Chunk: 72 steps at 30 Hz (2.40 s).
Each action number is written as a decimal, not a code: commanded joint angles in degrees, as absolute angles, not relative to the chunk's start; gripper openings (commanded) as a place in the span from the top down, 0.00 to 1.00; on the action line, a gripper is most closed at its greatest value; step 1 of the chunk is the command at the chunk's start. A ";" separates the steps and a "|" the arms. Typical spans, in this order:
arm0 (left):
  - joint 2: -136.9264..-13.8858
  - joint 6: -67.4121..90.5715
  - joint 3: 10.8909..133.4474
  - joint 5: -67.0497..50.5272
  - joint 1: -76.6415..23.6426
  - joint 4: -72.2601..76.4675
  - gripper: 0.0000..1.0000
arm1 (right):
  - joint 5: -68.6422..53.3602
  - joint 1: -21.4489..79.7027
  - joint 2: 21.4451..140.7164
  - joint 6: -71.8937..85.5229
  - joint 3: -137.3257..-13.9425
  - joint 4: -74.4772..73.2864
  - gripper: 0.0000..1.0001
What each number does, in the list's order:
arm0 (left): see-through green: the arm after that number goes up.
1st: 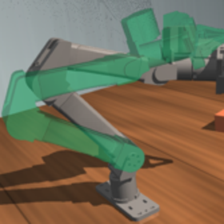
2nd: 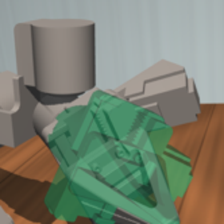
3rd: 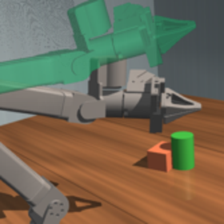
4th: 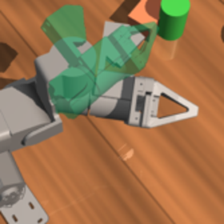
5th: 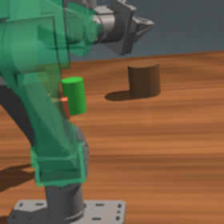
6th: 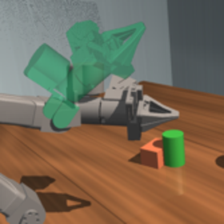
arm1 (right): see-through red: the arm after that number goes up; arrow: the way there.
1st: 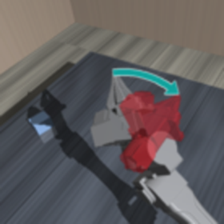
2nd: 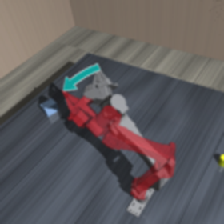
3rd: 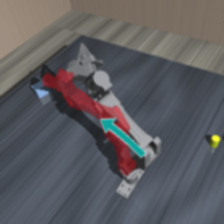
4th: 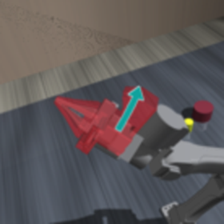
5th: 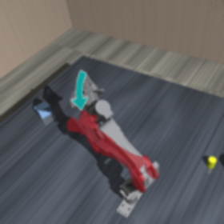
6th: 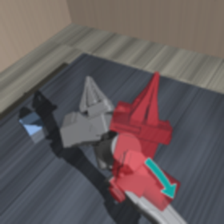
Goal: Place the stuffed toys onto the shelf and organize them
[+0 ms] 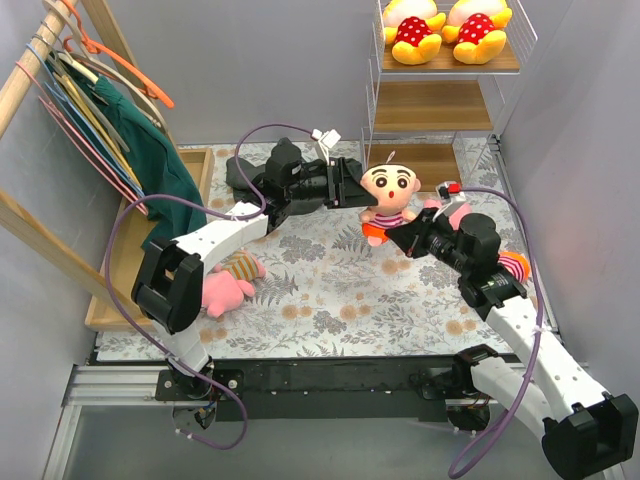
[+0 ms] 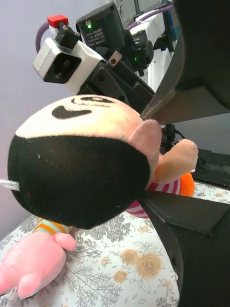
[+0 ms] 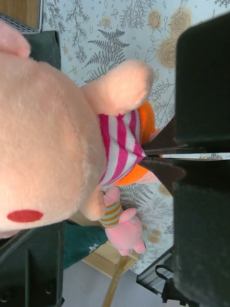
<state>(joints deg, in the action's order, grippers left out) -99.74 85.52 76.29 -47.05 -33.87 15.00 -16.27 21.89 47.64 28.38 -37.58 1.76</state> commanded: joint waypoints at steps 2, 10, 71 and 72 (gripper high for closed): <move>-99.84 91.05 78.66 -49.92 -33.75 20.56 0.66 | -21.79 22.06 46.06 27.95 -36.04 8.60 0.99; -98.35 98.51 77.35 -47.03 -33.75 23.46 1.00 | -14.95 22.06 40.09 36.90 -30.16 11.42 0.37; -76.91 70.23 66.36 -29.01 -33.13 -8.52 0.02 | -8.35 6.24 61.94 39.90 -52.29 17.14 0.99; -76.12 69.18 64.97 -28.31 -33.13 -8.70 0.02 | -8.26 6.07 62.92 39.99 -53.60 17.57 0.99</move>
